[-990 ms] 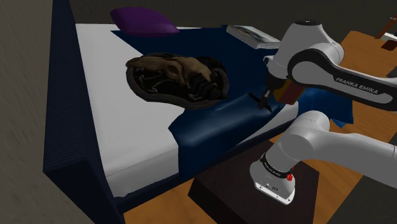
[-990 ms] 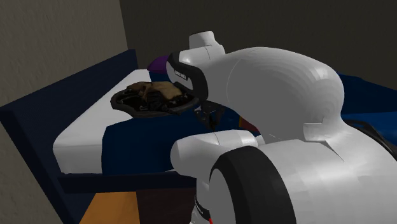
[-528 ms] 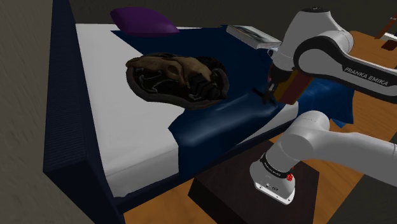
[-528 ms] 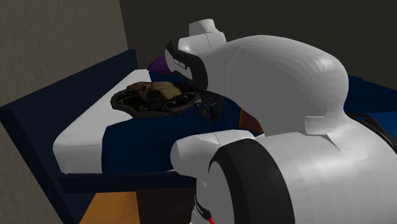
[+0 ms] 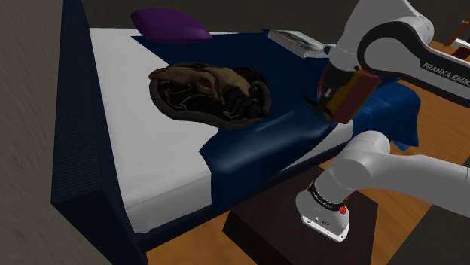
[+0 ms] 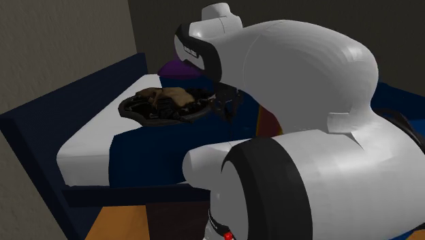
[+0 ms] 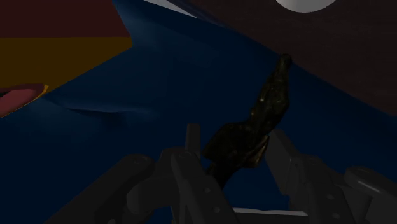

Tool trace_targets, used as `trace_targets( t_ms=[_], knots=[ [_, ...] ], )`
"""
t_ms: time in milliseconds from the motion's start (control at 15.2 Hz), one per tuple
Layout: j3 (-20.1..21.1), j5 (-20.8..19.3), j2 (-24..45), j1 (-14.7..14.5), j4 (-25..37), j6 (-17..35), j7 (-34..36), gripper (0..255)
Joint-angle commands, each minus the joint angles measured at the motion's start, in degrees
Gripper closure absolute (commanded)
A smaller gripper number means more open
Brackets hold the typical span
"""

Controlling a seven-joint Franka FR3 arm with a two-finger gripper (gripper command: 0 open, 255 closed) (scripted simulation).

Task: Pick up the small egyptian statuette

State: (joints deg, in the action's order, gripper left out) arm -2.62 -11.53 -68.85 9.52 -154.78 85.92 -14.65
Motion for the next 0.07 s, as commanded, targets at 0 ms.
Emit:
trace_targets(
  t_ms=[0],
  knots=[
    [0.0, 0.0, 0.3, 0.0, 0.7, -0.4, -0.1, 255]
  ],
)
